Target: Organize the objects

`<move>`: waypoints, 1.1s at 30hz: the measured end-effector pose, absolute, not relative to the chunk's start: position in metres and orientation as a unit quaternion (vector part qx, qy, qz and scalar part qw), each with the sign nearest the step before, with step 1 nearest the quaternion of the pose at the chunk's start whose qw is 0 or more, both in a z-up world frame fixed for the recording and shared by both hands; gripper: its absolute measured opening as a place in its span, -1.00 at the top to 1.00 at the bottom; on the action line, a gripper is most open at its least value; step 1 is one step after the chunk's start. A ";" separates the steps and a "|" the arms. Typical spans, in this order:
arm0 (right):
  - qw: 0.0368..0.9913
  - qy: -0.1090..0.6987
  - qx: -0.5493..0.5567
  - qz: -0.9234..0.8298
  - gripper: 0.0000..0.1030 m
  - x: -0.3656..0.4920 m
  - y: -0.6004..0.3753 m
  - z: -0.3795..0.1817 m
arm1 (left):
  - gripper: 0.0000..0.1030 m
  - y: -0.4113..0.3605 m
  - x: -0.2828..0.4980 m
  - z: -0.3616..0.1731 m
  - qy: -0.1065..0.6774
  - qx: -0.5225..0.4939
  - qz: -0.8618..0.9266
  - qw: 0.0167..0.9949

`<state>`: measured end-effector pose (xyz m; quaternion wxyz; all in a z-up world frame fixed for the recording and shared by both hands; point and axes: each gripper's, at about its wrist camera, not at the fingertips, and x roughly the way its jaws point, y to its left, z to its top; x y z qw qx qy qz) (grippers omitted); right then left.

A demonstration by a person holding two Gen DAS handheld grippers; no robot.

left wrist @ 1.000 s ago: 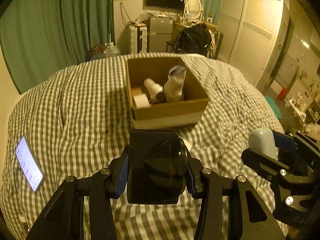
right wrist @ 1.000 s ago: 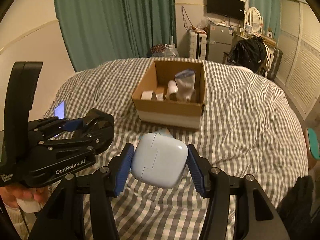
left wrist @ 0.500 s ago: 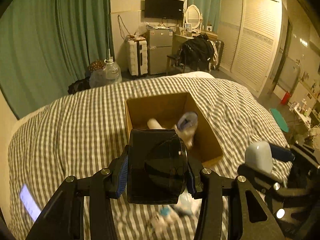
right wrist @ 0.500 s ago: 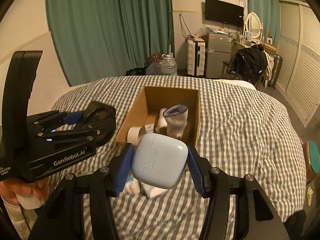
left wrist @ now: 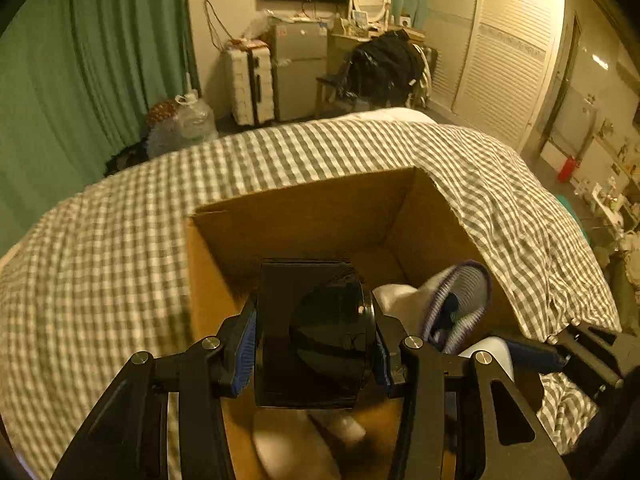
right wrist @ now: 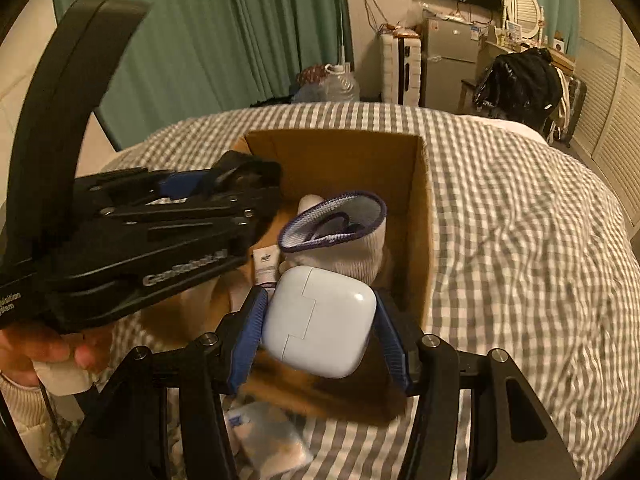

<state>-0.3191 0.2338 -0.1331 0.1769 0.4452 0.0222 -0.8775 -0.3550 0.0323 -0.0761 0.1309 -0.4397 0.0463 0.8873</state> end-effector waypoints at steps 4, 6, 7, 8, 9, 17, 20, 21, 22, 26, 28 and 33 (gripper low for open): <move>0.170 0.027 0.455 -0.874 -0.04 -0.329 0.232 -0.148 | 0.07 0.034 -0.361 -0.086 0.050 -0.440 0.885 0.140; 0.174 0.021 0.456 -0.872 -0.04 -0.330 0.232 -0.152 | 0.04 0.033 -0.361 -0.087 0.047 -0.442 0.885 0.141; 0.176 0.019 0.454 -0.873 -0.04 -0.329 0.232 -0.152 | 0.04 0.032 -0.361 -0.086 0.043 -0.443 0.884 0.140; 0.177 0.015 0.453 -0.874 -0.04 -0.328 0.232 -0.152 | -0.03 0.032 -0.360 -0.085 0.043 -0.444 0.884 0.139; 0.178 0.010 0.452 -0.874 -0.05 -0.323 0.230 -0.150 | -0.24 0.032 -0.358 -0.082 0.042 -0.445 0.884 0.137; 0.182 -0.003 0.422 -0.888 -0.37 -0.288 0.231 -0.099 | -0.60 0.037 -0.326 -0.023 0.059 -0.417 0.898 0.127; 0.180 0.014 0.403 -0.897 -0.43 -0.264 0.227 -0.071 | -0.76 0.033 -0.304 0.012 0.060 -0.394 0.909 0.123; 0.180 0.018 0.396 -0.900 -0.49 -0.256 0.226 -0.061 | -0.76 0.030 -0.291 0.027 0.058 -0.380 0.915 0.122; 0.180 0.022 0.388 -0.904 -0.53 -0.247 0.225 -0.050 | -0.76 0.029 -0.285 0.037 0.058 -0.373 0.918 0.120; 0.175 0.037 0.357 -0.917 -0.55 -0.208 0.221 -0.010 | -0.95 0.019 -0.244 0.080 0.066 -0.338 0.933 0.103; 0.173 0.038 0.340 -0.924 -0.64 -0.186 0.221 0.008 | -0.95 0.017 -0.225 0.096 0.067 -0.323 0.939 0.096; 0.155 0.054 0.301 -0.939 -0.75 -0.129 0.221 0.039 | -0.96 0.001 -0.176 0.122 0.054 -0.305 0.947 0.086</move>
